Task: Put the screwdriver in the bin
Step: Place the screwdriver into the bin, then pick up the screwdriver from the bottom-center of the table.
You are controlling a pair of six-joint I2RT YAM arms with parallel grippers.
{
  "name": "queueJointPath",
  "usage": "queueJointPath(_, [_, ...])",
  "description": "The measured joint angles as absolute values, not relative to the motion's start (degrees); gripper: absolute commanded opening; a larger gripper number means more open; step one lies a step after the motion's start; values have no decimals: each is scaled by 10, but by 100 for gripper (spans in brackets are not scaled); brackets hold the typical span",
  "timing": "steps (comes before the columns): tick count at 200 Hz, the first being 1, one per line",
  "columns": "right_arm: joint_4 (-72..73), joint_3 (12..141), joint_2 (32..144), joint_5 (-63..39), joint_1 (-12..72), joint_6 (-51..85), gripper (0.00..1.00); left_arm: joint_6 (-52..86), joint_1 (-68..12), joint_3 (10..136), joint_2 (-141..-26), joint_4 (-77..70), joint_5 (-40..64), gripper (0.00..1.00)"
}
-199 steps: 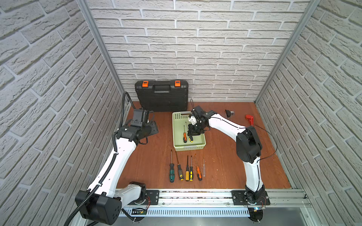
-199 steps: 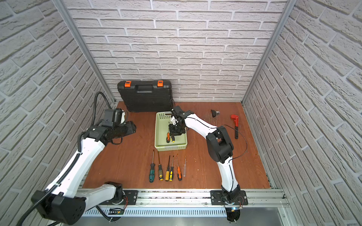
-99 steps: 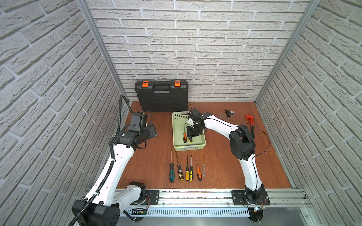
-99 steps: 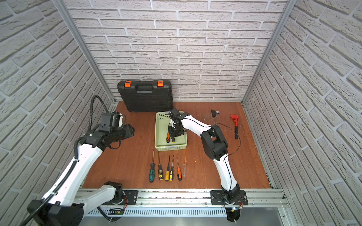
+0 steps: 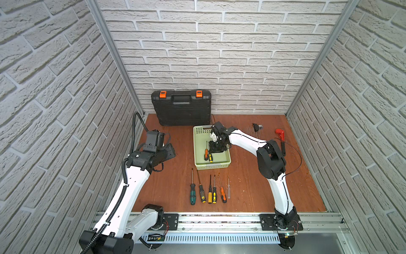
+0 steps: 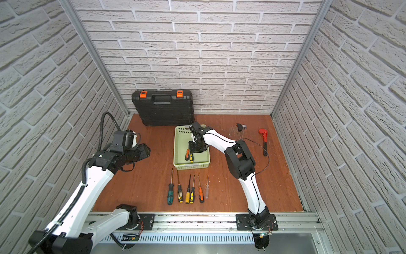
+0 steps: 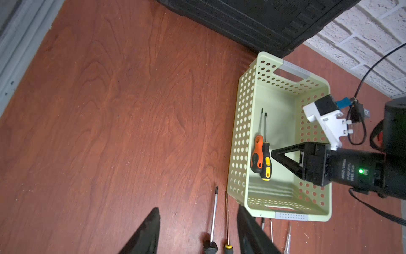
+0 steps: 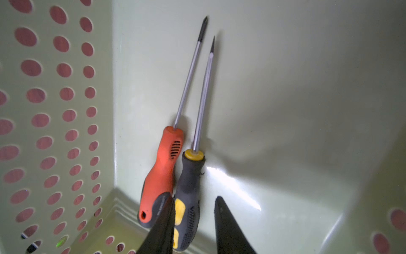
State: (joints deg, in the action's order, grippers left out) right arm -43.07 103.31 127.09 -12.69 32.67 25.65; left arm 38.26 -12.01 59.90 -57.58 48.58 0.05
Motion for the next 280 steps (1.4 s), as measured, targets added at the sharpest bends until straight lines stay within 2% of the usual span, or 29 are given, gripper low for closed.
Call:
queueJointPath(41, [-448, 1033, 1205, -110, 334, 239, 35, 407, -168, 527, -570, 498, 53, 53])
queueJointPath(73, [-448, 1005, 1060, -68, 371, 208, 37, 444, -271, 477, -570, 498, 69, 54])
queueJointPath(96, [-430, 933, 941, -62, 396, 203, 38, 486, -356, 423, -580, 477, 76, 54])
queueJointPath(116, [-421, 860, 888, -61, 397, 211, 37, 528, -416, 380, -590, 457, 79, 55])
queueJointPath(158, [-409, 755, 898, -65, 389, 234, 37, 584, -469, 355, -630, 422, 78, 55])
queueJointPath(225, [-400, 781, 913, -81, 389, 222, 37, 600, -474, 355, -719, 389, 46, 52])
queueJointPath(240, [-395, 778, 913, -83, 389, 223, 37, 601, -476, 355, -728, 385, 40, 49])
queueJointPath(253, [-388, 770, 908, -85, 389, 223, 37, 602, -478, 355, -739, 381, 37, 42])
queueJointPath(280, [-388, 751, 892, -84, 389, 225, 37, 613, -488, 355, -749, 375, 22, 38])
